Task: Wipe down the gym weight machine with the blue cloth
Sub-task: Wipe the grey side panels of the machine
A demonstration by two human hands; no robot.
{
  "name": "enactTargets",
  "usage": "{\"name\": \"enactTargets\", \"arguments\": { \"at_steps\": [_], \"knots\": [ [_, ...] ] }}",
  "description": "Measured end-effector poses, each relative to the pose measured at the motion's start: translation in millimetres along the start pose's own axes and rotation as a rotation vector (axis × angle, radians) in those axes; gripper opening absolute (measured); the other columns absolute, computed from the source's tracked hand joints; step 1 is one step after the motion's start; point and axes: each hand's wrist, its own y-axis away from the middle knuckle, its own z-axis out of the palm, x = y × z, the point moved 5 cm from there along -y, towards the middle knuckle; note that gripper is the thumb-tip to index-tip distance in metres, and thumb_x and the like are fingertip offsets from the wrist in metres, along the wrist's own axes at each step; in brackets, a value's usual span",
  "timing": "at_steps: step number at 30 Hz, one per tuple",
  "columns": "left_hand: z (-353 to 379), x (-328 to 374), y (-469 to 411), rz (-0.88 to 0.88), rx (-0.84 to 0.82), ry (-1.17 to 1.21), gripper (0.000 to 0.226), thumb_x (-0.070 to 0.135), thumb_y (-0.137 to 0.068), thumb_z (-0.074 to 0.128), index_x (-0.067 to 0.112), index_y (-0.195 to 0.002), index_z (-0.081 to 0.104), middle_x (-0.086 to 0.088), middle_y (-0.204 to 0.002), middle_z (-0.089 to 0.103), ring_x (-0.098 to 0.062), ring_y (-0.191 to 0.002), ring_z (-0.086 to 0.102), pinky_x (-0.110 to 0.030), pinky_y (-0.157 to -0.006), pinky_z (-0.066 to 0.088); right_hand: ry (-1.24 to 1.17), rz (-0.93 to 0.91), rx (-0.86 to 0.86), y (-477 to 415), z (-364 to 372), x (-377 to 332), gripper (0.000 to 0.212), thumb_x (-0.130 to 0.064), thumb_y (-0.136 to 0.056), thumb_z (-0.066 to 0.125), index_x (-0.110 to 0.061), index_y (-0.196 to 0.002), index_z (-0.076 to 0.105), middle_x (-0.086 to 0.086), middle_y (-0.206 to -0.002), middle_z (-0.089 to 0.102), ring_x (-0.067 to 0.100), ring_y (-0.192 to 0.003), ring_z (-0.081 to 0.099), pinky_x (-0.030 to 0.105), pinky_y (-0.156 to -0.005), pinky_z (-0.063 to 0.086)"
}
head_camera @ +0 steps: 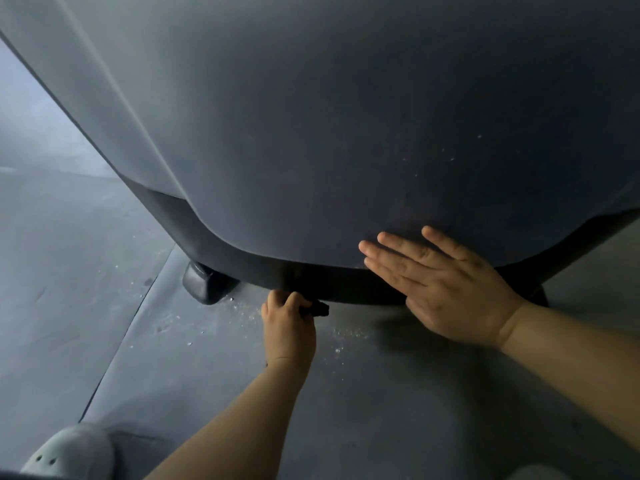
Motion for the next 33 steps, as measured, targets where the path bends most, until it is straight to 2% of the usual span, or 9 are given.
{"name": "enactTargets", "arguments": {
  "at_steps": [7,11,17,22,24,26,28,30,33],
  "knots": [
    [-58,79,4,0.298,0.337,0.101,0.023,-0.011,-0.065,0.079,0.005,-0.08,0.071,-0.014,-0.095,0.059,-0.032,-0.086,0.056,-0.023,-0.069,0.038,0.02,0.024,0.087,8,3,3,0.052,-0.013,-0.097,0.034,-0.013,-0.149,0.039,0.001,-0.159,0.029,0.018,-0.146,0.026,0.043,-0.121,0.007],
    [-48,83,13,0.467,0.261,0.014,0.021,-0.006,-0.065,0.082,0.009,-0.077,0.072,-0.011,-0.091,0.061,-0.024,-0.084,0.052,-0.023,-0.064,0.039,-0.019,0.061,0.106,8,0,4,0.052,-0.011,-0.095,0.036,-0.012,-0.147,0.042,0.002,-0.157,0.032,0.017,-0.145,0.028,0.043,-0.12,0.011],
    [-18,70,6,0.501,0.221,-0.078,0.007,0.009,-0.072,0.073,0.013,-0.077,0.074,-0.009,-0.094,0.064,-0.03,-0.084,0.058,-0.023,-0.062,0.042,-0.025,0.075,0.045,16,4,5,0.056,-0.014,-0.094,0.036,-0.012,-0.15,0.038,0.002,-0.16,0.027,0.018,-0.148,0.022,0.047,-0.121,0.007],
    [32,34,19,0.362,-0.081,-0.125,0.024,0.004,-0.06,0.09,0.019,-0.072,0.075,-0.003,-0.093,0.06,-0.027,-0.083,0.06,-0.023,-0.05,0.047,-0.031,0.088,0.025,18,6,3,0.058,-0.015,-0.094,0.036,-0.013,-0.152,0.034,0.001,-0.161,0.022,0.018,-0.149,0.018,0.046,-0.122,0.003],
    [33,31,19,0.347,-0.093,-0.136,0.025,0.006,-0.06,0.091,0.019,-0.073,0.075,-0.003,-0.093,0.059,-0.026,-0.084,0.06,-0.023,-0.048,0.051,-0.042,0.09,0.021,17,6,4,0.058,-0.015,-0.095,0.035,-0.013,-0.153,0.031,0.001,-0.162,0.019,0.018,-0.15,0.015,0.046,-0.122,0.002],
    [16,44,23,0.433,0.024,-0.087,0.016,0.007,-0.068,0.084,0.017,-0.076,0.075,-0.004,-0.095,0.058,-0.024,-0.087,0.057,-0.018,-0.055,0.048,-0.044,0.09,0.018,18,6,4,0.057,-0.015,-0.096,0.032,-0.013,-0.153,0.03,0.001,-0.162,0.019,0.018,-0.15,0.015,0.046,-0.122,0.001],
    [-16,72,27,0.551,0.229,0.031,0.002,0.011,-0.078,0.072,0.013,-0.079,0.073,-0.003,-0.1,0.055,-0.022,-0.09,0.051,-0.011,-0.075,0.039,-0.042,0.103,0.023,18,8,4,0.057,-0.014,-0.096,0.031,-0.014,-0.153,0.031,0.0,-0.162,0.02,0.017,-0.15,0.016,0.046,-0.122,0.001],
    [-39,96,22,0.572,0.378,0.094,0.005,0.008,-0.079,0.068,0.009,-0.079,0.073,-0.001,-0.103,0.049,-0.021,-0.091,0.048,-0.007,-0.087,0.033,-0.058,0.113,0.024,17,8,3,0.057,-0.014,-0.095,0.034,-0.015,-0.153,0.032,-0.001,-0.162,0.02,0.016,-0.15,0.016,0.046,-0.122,0.001],
    [-41,97,12,0.607,0.373,0.056,0.007,0.004,-0.078,0.069,0.01,-0.077,0.073,-0.001,-0.102,0.05,-0.021,-0.09,0.047,-0.011,-0.082,0.034,-0.082,0.115,0.025,18,6,3,0.059,-0.013,-0.092,0.041,-0.015,-0.151,0.035,-0.001,-0.161,0.024,0.016,-0.149,0.019,0.045,-0.122,0.004]
  ]
}}
